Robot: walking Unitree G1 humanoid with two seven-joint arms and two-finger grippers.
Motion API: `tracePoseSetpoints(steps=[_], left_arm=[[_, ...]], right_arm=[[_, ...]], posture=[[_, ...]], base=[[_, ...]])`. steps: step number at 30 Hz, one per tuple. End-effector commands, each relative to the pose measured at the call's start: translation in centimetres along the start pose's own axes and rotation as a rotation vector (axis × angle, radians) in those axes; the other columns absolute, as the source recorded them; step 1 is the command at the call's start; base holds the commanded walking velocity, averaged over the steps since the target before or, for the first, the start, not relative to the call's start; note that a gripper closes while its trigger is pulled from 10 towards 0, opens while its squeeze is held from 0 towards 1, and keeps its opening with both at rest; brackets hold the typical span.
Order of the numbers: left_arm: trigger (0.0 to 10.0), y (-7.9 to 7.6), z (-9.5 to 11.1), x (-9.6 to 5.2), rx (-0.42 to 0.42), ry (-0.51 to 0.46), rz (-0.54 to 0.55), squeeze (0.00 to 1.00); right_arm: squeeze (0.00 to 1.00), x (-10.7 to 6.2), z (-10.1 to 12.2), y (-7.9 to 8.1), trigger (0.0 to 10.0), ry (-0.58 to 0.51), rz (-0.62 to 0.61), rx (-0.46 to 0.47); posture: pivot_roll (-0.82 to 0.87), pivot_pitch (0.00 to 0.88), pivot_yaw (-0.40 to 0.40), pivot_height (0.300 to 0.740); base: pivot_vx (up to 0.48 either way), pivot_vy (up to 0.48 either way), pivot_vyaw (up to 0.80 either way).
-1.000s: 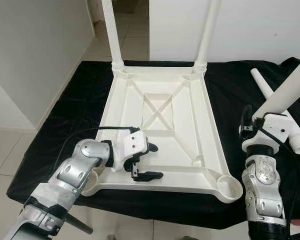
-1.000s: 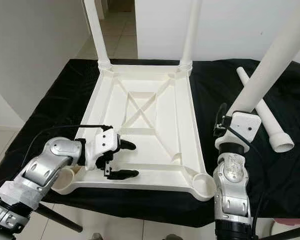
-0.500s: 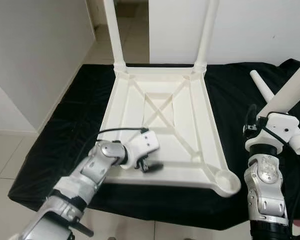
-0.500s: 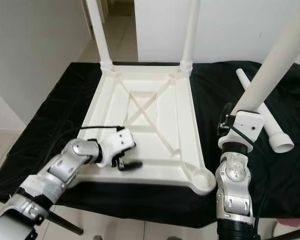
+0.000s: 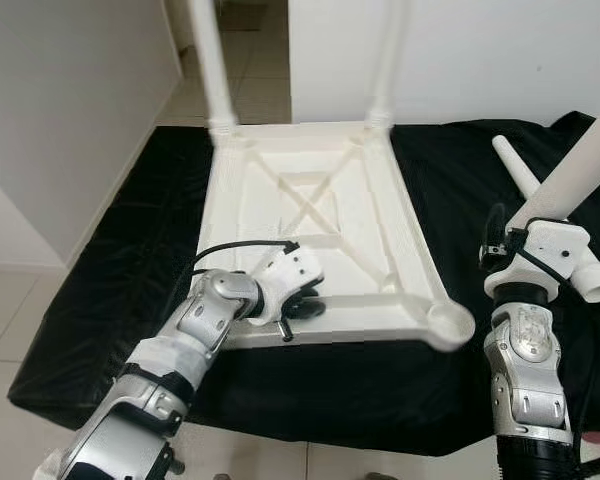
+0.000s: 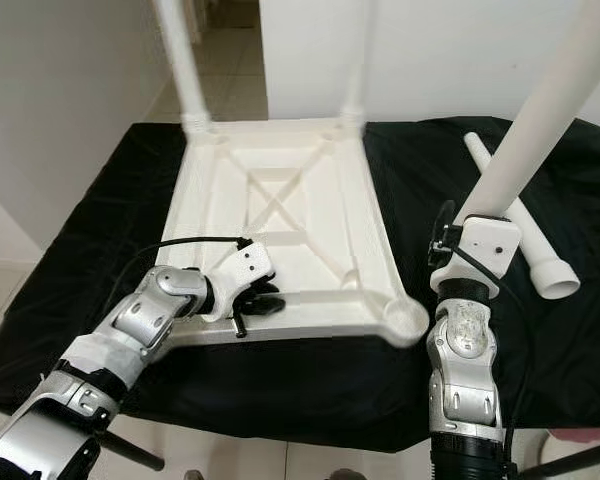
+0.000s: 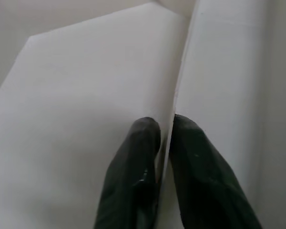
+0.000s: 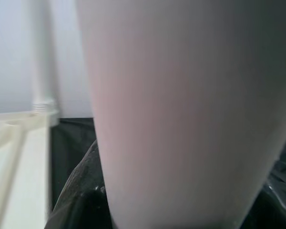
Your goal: Building children table
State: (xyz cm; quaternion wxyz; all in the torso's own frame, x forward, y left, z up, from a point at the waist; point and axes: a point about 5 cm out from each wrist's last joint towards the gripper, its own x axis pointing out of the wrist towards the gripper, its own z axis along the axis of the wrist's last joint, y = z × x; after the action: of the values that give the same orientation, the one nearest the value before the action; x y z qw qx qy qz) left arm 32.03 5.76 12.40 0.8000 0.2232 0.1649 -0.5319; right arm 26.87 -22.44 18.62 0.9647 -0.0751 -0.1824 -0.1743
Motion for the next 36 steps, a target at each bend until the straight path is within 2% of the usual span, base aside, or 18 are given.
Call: tracePoseSetpoints(steps=[1, 2, 3, 5, 6, 10, 11, 12, 13, 20, 24, 28, 30, 31, 36], left_arm=[[0.0, 2.5, -0.7, -1.2, -0.031, 0.024, 0.353, 0.0], [10.0, 2.4, -0.6, -1.2, -0.034, 0.011, 0.338, 0.0], [10.0, 2.1, -0.5, -1.1, -0.031, 0.001, 0.318, 0.76], [10.0, 1.9, -0.3, -1.1, -0.023, -0.011, 0.298, 0.76], [10.0, 1.7, 0.0, -1.0, -0.024, -0.026, 0.28, 1.0], [10.0, 1.4, 0.5, -1.2, 0.041, -0.046, 0.251, 1.0], [10.0, 1.2, 0.8, -1.3, 0.053, -0.073, 0.225, 0.08], [10.0, 1.0, 1.0, -1.4, 0.057, -0.092, 0.207, 0.08], [10.0, 0.8, 1.2, -1.6, 0.076, -0.115, 0.185, 0.0], [10.0, 0.4, 2.3, -2.2, 0.097, -0.212, 0.129, 0.0], [10.0, 0.4, 4.5, -3.6, 0.081, -0.386, 0.105, 0.0], [10.0, 0.2, 4.6, -3.7, 0.049, -0.417, 0.086, 0.0], [10.0, -0.4, 4.9, -3.9, 0.072, -0.462, 0.073, 0.0], [10.0, -0.9, 5.5, -4.2, 0.083, -0.509, 0.082, 0.0], [10.0, -1.2, 5.9, -4.2, 0.026, -0.534, 0.075, 0.0]], right_arm=[[0.0, 0.2, 0.1, 0.3, 10.0, -0.004, 0.005, 0.009], [0.0, 0.2, 0.1, 0.4, 10.0, -0.003, 0.007, 0.01], [0.0, 0.2, 0.0, 0.5, 10.0, -0.001, 0.01, 0.012], [0.0, 0.1, 0.0, 0.5, 10.0, 0.001, 0.018, 0.011], [0.0, 0.0, -0.1, 0.7, 10.0, 0.004, 0.03, 0.003], [0.0, -0.1, -0.3, 1.0, 10.0, 0.017, 0.052, 0.026], [0.0, -0.1, -0.4, 1.2, 10.0, 0.024, 0.062, 0.028], [0.0, -0.1, -0.5, 1.3, 10.0, 0.028, 0.068, 0.026], [0.0, -0.1, -0.6, 1.4, 10.0, 0.036, 0.074, 0.031], [0.0, -0.2, -1.2, 2.0, 10.0, 0.08, 0.114, 0.062], [0.0, -0.8, -2.3, 3.3, 10.0, 0.154, 0.244, 0.076], [0.0, -1.3, -3.0, 3.8, 10.0, 0.184, 0.296, 0.082], [0.0, -2.2, -3.6, 4.1, 10.0, 0.217, 0.341, 0.09], [0.0, -3.0, -4.1, 4.1, 10.0, 0.239, 0.365, 0.081], [0.0, -4.0, -4.5, 3.3, 10.0, 0.261, 0.35, 0.069]], posture=[[-0.1, 0.0, 0.07, 0.74], [-0.1, 0.0, 0.07, 0.74], [-0.1, 0.0, 0.071, 0.74], [-0.1, 0.0, 0.071, 0.74], [-0.1, 0.0, 0.07, 0.74], [-0.1, 0.0, 0.069, 0.74], [-0.1, 0.0, 0.069, 0.74], [-0.1, 0.0, 0.069, 0.74], [-0.09, 0.0, 0.07, 0.74], [-0.1, 0.0, 0.07, 0.74], [-0.09, 0.0, 0.066, 0.74], [-0.09, 0.0, 0.061, 0.74], [-0.09, 0.0, 0.053, 0.74], [-0.09, 0.0, 0.044, 0.74], [-0.09, 0.0, 0.038, 0.74]], base=[[0.0, 0.0, 0.0], [0.0, 0.0, 0.0], [0.0, 0.0, 0.0], [0.0, 0.0, 0.0], [0.0, 0.0, 0.0], [0.0, 0.0, 0.0], [0.0, 0.0, 0.0], [0.0, 0.0, 0.0], [0.0, 0.0, 0.0], [0.0, 0.0, 0.0], [0.0, 0.0, 0.0], [0.0, 0.0, 0.0], [0.0, 0.0, 0.0], [0.0, 0.0, 0.0], [0.0, 0.0, 0.0]])
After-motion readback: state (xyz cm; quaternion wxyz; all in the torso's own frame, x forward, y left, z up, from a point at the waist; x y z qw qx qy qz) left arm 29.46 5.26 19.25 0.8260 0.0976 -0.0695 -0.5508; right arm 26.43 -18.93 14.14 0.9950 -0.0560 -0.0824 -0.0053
